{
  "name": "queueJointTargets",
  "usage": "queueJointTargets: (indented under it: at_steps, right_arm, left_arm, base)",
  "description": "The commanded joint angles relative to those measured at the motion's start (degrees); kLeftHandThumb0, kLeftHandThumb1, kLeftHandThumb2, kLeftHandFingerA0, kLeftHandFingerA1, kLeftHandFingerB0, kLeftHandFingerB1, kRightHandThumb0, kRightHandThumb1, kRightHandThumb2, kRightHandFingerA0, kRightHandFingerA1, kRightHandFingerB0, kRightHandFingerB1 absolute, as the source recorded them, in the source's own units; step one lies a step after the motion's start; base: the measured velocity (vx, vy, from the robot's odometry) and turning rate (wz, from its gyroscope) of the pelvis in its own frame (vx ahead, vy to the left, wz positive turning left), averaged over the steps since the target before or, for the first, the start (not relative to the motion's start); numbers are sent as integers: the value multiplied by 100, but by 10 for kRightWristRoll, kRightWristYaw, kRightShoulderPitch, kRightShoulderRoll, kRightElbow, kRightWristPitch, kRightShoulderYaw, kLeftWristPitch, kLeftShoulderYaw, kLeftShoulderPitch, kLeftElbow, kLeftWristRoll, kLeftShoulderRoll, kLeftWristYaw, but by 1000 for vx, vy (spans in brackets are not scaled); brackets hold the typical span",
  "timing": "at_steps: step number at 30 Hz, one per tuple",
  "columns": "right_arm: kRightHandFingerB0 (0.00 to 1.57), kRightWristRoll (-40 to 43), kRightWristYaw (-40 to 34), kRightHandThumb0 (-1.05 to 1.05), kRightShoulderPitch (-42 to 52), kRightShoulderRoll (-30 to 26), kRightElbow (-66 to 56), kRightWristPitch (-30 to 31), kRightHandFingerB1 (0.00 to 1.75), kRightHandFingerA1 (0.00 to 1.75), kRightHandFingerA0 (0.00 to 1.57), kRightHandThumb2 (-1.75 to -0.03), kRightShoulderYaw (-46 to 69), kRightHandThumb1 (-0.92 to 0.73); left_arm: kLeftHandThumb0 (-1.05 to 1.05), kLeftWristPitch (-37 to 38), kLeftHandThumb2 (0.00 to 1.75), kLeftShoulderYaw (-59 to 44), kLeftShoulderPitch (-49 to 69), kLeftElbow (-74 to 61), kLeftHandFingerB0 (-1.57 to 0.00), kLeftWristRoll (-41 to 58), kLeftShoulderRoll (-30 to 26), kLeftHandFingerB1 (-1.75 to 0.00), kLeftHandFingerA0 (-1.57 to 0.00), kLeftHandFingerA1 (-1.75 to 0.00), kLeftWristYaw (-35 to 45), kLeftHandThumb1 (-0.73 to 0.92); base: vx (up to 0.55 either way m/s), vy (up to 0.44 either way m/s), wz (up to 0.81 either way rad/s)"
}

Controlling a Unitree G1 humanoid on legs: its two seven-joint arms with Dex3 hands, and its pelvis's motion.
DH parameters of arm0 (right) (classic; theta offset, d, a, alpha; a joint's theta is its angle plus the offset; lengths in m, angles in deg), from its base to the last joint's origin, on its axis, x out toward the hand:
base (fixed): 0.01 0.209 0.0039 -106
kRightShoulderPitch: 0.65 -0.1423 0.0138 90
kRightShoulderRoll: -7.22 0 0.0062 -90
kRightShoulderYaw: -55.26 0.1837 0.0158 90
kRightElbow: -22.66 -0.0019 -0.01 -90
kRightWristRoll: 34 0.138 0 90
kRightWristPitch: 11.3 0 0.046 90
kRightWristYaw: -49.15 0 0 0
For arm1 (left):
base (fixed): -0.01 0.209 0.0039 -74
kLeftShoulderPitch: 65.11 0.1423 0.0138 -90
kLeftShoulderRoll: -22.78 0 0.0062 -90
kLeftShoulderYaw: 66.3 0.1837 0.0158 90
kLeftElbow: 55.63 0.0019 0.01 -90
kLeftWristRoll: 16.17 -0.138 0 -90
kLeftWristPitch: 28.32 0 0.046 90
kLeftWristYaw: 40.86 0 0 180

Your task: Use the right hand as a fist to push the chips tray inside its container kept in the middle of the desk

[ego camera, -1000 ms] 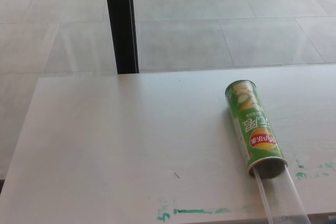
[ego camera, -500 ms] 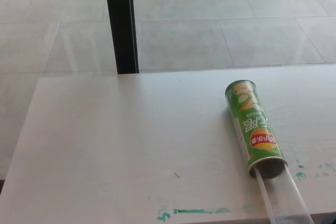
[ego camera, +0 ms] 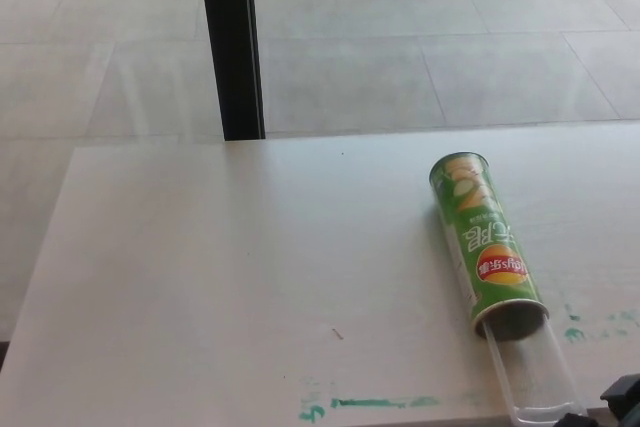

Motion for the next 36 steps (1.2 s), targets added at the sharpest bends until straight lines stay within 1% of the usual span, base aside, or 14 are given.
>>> queueJointTargets:
  at_steps: [1, 9, 10, 11, 13, 19, 20, 27, 28, 32, 33, 34, 35, 36]
  right_arm:
    - [73, 4, 20, -71, -23, 12, 14, 30, 55, 158, 98, -73, -9, -88]
    - [73, 11, 11, -71, -44, 17, 21, 35, 55, 159, 96, -73, -15, -88]
    - [72, 23, 16, -71, -51, 19, 24, 30, 56, 160, 95, -74, -15, -88]
    - [71, 27, 21, -71, -54, 20, 24, 29, 55, 161, 95, -74, -15, -88]
    - [70, 29, 28, -71, -58, 21, 22, 33, 55, 162, 94, -74, -16, -88]
    - [70, 34, 34, -72, -66, 29, 16, 38, 55, 158, 96, -73, -20, -87]
    - [70, 33, 38, -72, -67, 30, 14, 40, 55, 157, 97, -73, -22, -87]
    - [72, 27, 44, -73, -91, 41, 35, 55, 55, 155, 97, -73, -31, -87]
    - [72, 25, 42, -73, -94, 43, 38, 56, 55, 156, 97, -73, -33, -87]
    - [74, 25, 37, -73, -108, 50, 56, 58, 55, 155, 100, -72, -43, -86]
    - [74, 22, 31, -65, -111, 49, 63, 58, 71, 136, 121, -113, -46, -70]
    - [74, 22, 30, -65, -112, 49, 64, 58, 71, 136, 121, -113, -47, -70]
    - [73, 20, 34, -74, -114, 49, 67, 61, 55, 158, 100, -74, -50, -89]
    - [72, 17, 41, -73, -118, 49, 73, 67, 55, 158, 100, -73, -54, -89]
  left_arm:
    - [-105, 17, 106, 7, 2, 4, -43, 0, -2, -111, -69, -138, -3, 86]
    - [-105, 21, 105, 17, 3, 11, -45, -5, -6, -107, -68, -130, -9, 86]
    - [-103, 14, 126, 5, 2, 7, -45, 11, -5, -103, -71, -127, 0, 74]
    - [-104, 12, 107, 1, 4, 4, -43, 16, -4, -116, -68, -142, 2, 84]
    - [-104, 23, 111, 9, 8, 1, -41, 5, -5, -120, -66, -145, 0, 84]
    - [-105, 17, 102, 16, 3, 14, -43, -2, -4, -105, -67, -130, -9, 88]
    - [-84, 21, 145, 15, 5, 15, 0, 0, -4, -71, -87, -123, -4, 67]
    - [-83, 27, 144, 15, 8, 12, 0, 3, -5, -73, -90, -127, -3, 65]
    - [-105, 23, 102, 14, 5, 13, -42, 4, -5, -109, -63, -133, -6, 88]
    - [-105, 22, 105, 11, 5, 14, -45, 6, -5, -113, -68, -136, -6, 84]
    - [-105, 21, 102, 8, 7, 13, -43, 9, -3, -111, -66, -135, -1, 86]
    - [-105, 21, 102, 8, 7, 13, -43, 9, -3, -111, -66, -135, 0, 86]
    - [-89, 20, 146, 7, 7, 12, 0, 10, -3, -75, -83, -125, 2, 64]
    - [-105, 18, 103, 7, 8, 11, -41, 10, -3, -109, -65, -134, 3, 85]
  base:
    - [0, 0, 0]
    - [0, 0, 0]
    - [0, 0, 0]
    - [0, 0, 0]
    - [0, 0, 0]
    - [0, 0, 0]
    - [0, 0, 0]
    - [0, 0, 0]
    - [0, 0, 0]
    - [0, 0, 0]
    - [0, 0, 0]
    - [0, 0, 0]
    - [0, 0, 0]
    - [0, 0, 0]
